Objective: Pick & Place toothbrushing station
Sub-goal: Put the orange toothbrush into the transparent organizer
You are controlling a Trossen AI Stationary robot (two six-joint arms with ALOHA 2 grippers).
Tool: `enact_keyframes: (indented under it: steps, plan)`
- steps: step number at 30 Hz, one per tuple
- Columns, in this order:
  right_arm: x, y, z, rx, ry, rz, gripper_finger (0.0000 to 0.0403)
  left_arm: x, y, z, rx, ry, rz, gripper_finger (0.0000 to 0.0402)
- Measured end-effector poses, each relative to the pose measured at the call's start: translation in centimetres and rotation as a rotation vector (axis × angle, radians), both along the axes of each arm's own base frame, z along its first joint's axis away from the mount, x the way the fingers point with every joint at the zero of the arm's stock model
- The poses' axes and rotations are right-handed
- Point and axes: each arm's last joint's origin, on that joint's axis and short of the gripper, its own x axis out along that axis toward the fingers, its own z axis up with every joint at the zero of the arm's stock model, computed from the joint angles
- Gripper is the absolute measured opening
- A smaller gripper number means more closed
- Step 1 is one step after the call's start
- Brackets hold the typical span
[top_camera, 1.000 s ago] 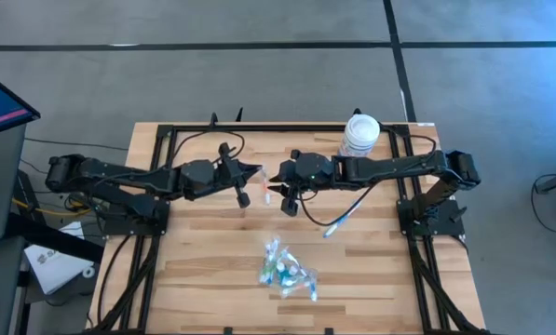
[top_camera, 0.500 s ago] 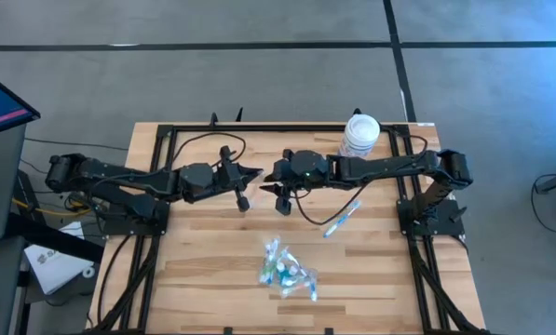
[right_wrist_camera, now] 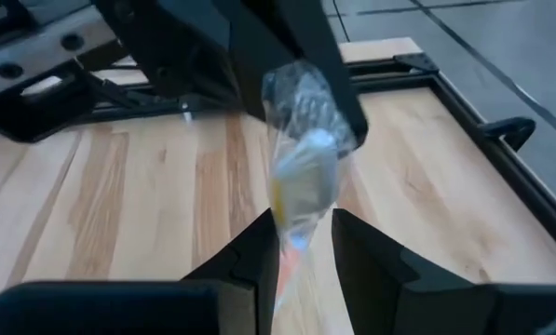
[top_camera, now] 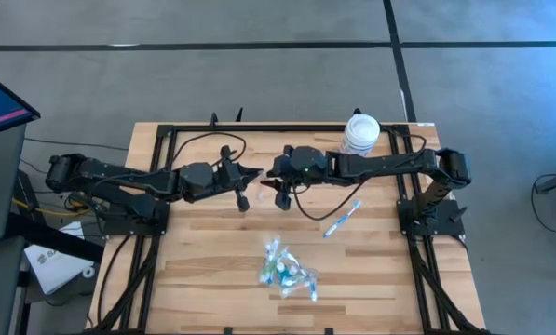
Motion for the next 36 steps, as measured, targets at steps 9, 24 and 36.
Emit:
enact_keyframes:
  steps: [9,24,36]
  plan:
    - [0.1,0.1,0.3,-0.003,-0.032,0.034,0.0051,0.0,0.0,0.0,0.000,-0.002,0.000,0.0000]
    - [0.2,0.7,0.3,-0.003,-0.033,0.089,0.0003,0.0,0.1,0.0,0.001,-0.002,0.008,0.0004]
    - [-0.9,2.9,1.4,-0.018,-0.012,0.158,0.0001,-0.8,0.4,0.9,0.035,-0.025,0.127,0.0031]
